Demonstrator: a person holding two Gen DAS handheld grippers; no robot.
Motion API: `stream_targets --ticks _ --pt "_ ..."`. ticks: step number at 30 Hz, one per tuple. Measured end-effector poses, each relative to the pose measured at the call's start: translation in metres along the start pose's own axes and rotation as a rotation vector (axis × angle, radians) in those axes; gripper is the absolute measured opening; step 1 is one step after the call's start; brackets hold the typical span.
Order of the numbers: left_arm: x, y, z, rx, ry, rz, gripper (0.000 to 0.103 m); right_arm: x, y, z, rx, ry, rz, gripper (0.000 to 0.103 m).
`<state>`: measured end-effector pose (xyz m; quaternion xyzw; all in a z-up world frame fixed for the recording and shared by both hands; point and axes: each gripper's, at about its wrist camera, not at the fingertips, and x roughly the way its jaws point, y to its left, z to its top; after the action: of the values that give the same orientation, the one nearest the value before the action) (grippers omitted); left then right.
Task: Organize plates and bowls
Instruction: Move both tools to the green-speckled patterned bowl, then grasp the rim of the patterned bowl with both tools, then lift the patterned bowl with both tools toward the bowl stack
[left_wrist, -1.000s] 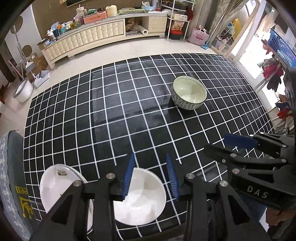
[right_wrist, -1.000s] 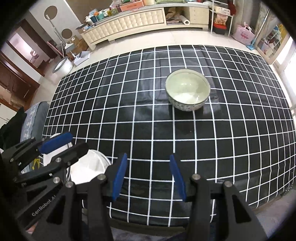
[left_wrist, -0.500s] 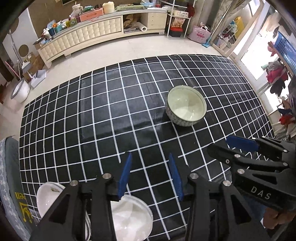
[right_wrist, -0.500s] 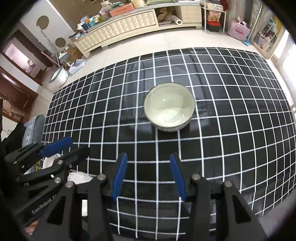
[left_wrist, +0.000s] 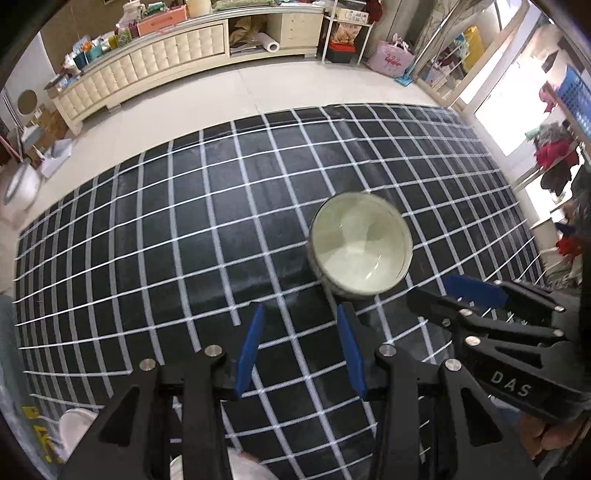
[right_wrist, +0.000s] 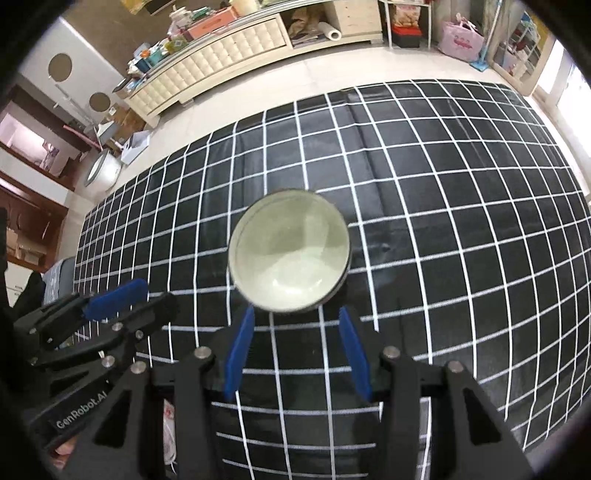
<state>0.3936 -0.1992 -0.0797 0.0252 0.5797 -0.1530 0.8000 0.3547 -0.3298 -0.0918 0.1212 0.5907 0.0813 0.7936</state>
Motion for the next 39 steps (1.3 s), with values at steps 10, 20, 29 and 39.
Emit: stream_targets --ticks 10,20,29,39 --pt "0.039 -0.001 0.028 -0.03 0.013 -0.013 0.039 0.029 -0.021 0.018 0.046 0.005 -0.018 0.053" --pt "0.072 -0.013 0.04 0.032 0.045 -0.013 0.037 0.049 -0.025 0.023 0.003 0.027 -0.007 0.041" --pt "0.094 -0.017 0.041 0.044 0.081 -0.007 0.024 0.057 -0.026 0.022 -0.04 0.036 -0.045 0.028" --pt "0.105 -0.013 0.036 0.036 0.097 0.018 0.015 0.057 -0.039 0.017 -0.06 0.048 -0.059 0.019"
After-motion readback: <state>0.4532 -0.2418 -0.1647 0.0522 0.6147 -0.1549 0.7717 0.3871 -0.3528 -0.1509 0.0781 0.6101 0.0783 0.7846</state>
